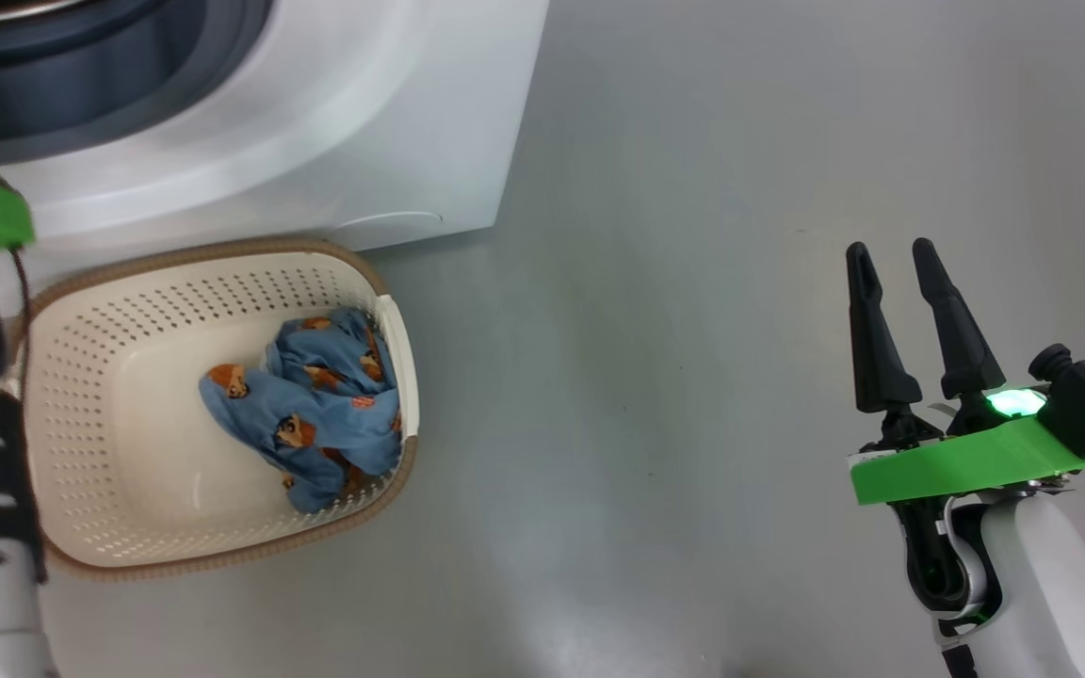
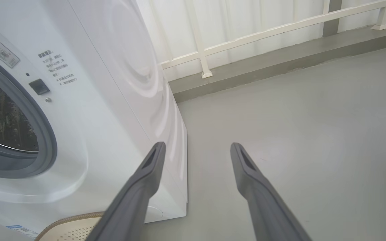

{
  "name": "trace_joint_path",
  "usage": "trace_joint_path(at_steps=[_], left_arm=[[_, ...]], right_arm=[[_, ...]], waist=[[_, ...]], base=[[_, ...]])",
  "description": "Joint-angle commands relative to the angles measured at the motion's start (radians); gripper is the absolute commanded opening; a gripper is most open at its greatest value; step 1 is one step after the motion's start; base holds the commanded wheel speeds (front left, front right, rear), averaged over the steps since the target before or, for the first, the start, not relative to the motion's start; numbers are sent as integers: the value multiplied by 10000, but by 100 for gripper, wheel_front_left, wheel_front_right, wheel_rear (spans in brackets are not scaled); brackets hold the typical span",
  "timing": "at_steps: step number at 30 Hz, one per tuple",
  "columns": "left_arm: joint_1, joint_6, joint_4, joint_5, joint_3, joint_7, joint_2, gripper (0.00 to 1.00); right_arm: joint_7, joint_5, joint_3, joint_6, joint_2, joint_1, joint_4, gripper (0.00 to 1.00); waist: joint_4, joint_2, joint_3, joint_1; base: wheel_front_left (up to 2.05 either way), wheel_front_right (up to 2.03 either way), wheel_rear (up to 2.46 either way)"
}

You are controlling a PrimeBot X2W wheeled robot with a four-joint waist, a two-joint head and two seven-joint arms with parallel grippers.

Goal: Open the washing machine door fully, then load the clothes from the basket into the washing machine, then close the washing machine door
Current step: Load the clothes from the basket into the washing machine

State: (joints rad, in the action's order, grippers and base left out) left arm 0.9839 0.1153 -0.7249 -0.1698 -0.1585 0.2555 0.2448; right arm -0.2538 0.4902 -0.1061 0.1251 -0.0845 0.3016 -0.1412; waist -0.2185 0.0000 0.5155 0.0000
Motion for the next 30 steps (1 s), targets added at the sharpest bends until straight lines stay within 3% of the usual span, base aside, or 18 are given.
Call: trace_joint_path(at_steps=[1, 19, 30], left_arm=[[-584, 92, 464, 163, -201, 63, 239, 100], [-3825, 150, 1850, 296, -525, 63, -852, 100], [-5664, 152, 2547, 450, -417, 63, -1242, 100]], right_arm=[[-80, -144, -105, 56, -163, -200, 196, 100], [-80, -125, 2, 56, -603, -1051, -82, 100], [-80, -39, 5, 56, -915, -1813, -222, 100]], waist=[[192, 0, -250, 0], [901, 0, -1910, 0], [1266, 0, -3079, 0]], base=[[0, 0, 0], [0, 0, 0], [0, 0, 0]])
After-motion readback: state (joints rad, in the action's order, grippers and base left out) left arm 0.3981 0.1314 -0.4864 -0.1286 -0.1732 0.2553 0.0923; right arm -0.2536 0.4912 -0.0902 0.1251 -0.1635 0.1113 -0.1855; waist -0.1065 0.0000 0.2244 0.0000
